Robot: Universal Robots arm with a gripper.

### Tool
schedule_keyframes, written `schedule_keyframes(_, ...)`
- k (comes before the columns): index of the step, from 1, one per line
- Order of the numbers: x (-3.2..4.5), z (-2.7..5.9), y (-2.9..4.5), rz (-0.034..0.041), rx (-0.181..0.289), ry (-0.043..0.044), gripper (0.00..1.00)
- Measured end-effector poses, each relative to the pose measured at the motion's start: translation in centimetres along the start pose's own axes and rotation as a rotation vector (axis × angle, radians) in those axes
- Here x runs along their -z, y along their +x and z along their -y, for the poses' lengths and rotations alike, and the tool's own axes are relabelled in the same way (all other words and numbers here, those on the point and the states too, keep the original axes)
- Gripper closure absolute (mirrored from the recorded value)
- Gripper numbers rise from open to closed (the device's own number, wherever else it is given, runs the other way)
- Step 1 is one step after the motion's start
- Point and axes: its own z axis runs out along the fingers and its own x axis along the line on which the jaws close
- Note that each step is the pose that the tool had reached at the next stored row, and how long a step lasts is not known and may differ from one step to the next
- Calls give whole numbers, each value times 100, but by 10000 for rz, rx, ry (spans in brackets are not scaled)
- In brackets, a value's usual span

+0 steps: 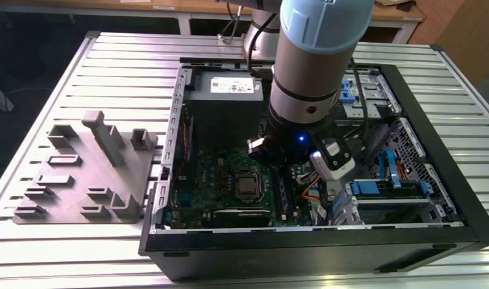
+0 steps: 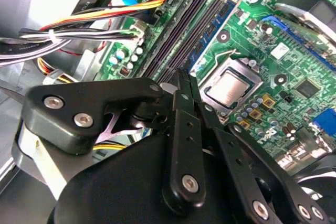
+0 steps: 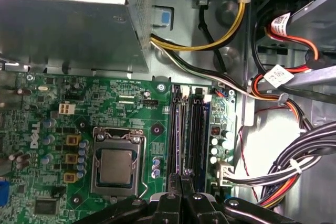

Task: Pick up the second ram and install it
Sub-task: 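Insert the second ram into the second slot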

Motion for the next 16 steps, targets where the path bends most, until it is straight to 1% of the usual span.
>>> schedule_keyframes(3, -13, -3, 1, 1, 0, -28, 92)
schedule_keyframes(6, -45, -1, 3, 5, -4, -101, 92)
schedule_keyframes(16, -63, -1, 8, 5, -4, -110, 92)
